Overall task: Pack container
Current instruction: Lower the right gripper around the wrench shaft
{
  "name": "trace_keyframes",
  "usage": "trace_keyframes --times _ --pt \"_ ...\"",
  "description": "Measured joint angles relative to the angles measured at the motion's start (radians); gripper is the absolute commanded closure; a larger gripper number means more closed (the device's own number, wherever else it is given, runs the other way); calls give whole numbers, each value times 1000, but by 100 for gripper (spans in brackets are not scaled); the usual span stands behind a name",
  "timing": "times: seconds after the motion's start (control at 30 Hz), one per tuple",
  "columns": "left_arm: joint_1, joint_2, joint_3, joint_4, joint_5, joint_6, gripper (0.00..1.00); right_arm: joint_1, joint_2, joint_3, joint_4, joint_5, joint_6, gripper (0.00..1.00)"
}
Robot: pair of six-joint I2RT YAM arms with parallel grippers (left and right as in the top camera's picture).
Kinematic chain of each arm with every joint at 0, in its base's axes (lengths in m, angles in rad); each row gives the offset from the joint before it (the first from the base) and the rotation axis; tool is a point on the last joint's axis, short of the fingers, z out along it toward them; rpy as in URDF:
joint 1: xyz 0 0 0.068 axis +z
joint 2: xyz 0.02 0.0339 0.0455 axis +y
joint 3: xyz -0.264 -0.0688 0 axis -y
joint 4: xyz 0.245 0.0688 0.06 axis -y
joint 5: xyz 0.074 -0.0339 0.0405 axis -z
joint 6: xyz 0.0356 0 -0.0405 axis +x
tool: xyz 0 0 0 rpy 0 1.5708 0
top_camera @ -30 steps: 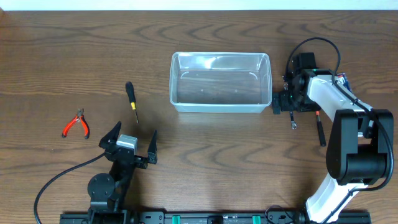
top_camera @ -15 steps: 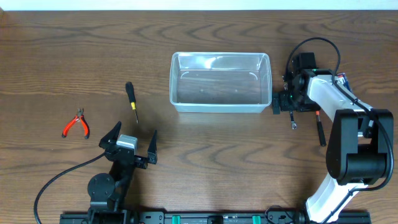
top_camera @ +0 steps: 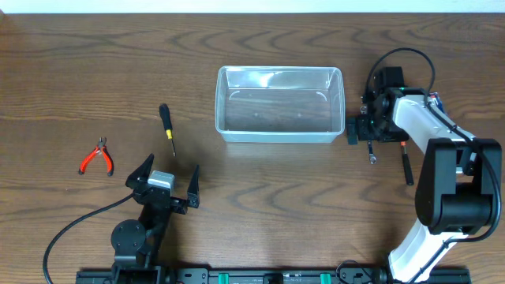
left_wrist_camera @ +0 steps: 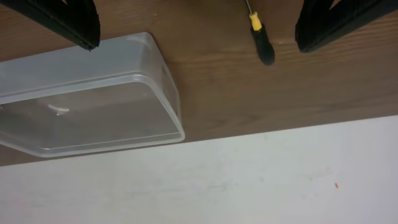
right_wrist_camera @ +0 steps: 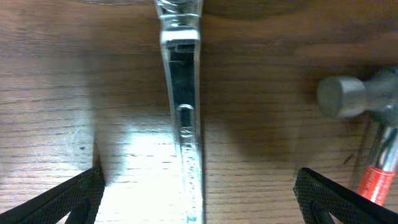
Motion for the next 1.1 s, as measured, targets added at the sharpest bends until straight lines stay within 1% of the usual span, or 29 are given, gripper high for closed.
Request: trace_keyframes --times 0.4,0.5,0.57,0.77,0.93,1.1 --pt "0 0 0 0 0 0 2 -21 0 0 -2 -29 4 1" --pt "0 0 0 0 0 0 2 -21 0 0 -3 -32 8 9" --pt "0 0 0 0 0 0 2 -21 0 0 -4 -32 13 13" --pt "0 0 0 0 0 0 2 -21 0 0 -4 -34 18 12" --pt "0 0 0 0 0 0 2 -21 0 0 -4 -36 22 22" --pt "0 0 0 0 0 0 2 -21 0 0 -4 -38 23 28"
